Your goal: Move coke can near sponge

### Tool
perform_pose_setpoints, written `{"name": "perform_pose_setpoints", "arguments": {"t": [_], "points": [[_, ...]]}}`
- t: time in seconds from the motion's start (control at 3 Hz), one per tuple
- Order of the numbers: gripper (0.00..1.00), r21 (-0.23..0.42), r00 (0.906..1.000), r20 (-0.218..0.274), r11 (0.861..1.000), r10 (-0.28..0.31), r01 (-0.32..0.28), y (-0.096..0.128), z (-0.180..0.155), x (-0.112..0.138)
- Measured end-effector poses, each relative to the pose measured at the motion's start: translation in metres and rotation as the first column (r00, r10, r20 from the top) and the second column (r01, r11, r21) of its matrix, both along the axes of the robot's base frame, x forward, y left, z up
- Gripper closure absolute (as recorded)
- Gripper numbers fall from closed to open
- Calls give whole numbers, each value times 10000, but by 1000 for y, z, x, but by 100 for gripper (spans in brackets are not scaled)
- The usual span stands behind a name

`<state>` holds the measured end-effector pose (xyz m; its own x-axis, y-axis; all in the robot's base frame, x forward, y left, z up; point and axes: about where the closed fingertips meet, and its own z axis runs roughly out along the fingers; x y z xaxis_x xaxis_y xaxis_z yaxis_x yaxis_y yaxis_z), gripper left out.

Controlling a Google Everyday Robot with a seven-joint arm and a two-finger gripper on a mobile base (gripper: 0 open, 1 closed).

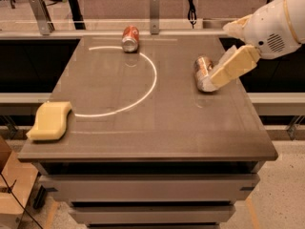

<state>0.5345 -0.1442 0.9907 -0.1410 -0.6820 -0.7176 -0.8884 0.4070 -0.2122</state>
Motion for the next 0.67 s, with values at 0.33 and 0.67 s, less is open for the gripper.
{"name": "perform_pose_setpoints", "arguments": {"t": [0.33,0.67], "points": [[0,-29,9979,541,9993,-364,366,18,-3,27],[0,441,9906,1045,9954,-888,846,34,-5,61]]}}
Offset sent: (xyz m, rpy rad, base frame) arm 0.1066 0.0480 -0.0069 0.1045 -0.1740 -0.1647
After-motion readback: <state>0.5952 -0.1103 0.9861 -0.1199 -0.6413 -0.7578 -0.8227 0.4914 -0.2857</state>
